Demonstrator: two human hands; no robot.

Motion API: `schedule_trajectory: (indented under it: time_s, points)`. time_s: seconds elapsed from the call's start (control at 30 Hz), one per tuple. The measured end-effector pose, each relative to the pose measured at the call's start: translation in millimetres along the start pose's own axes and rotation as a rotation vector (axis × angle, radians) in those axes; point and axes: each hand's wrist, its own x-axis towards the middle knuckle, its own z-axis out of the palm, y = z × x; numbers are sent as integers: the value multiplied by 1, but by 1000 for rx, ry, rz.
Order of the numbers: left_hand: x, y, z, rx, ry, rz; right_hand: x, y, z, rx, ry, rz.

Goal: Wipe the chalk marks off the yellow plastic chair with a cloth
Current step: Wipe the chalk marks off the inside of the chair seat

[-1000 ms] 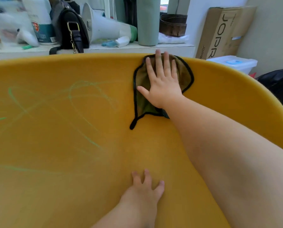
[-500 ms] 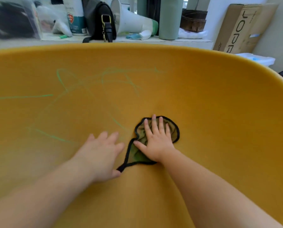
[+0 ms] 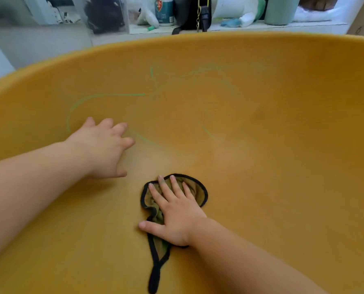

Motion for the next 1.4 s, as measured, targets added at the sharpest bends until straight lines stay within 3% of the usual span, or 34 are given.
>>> schedule_trajectory:
  time_s: [0.1,0.27,0.4,0.47,0.67,0.73,0.8,0.87,0.93,1.0,1.07,1.13,1.27,1.4]
  points:
    - [-15,-13,-4,34,-20,-4,-4,17,-3,-74,28,-49]
    - [-58,-46,-6,116,-16,-68,-3,96,-25,-125,157,536]
    - [-90,-67,-1,109,1,-83,20,71,-32,122,203,699]
    - [-99,-73,2,106,12,-65,42,29,-30,186,188,599]
    - [-108,-79,13,21,178,-7,65,-117,-27,386,237,-1]
    - [-108,-85,19,-6,294,25,52,-129,-23,385,236,-174]
    - [-107,-91,23,-19,360,37,42,-111,-14,286,223,-236]
    - [-107,-96,23,-45,380,40,42,-71,-9,150,224,-113]
    - [-107,-98,21,-59,358,45,49,-28,-13,72,222,163]
    - [-108,-98,20,-65,325,53,60,-2,-25,114,243,410]
    - [-109,-96,20,-87,313,67,76,-10,-39,309,261,515]
    - [-112,-96,18,-124,333,44,94,-47,-49,476,279,422]
    - [-114,-101,14,-108,368,-81,95,-136,-56,506,353,-95]
    - [-113,-105,13,-194,306,-206,63,-133,-33,382,344,-431]
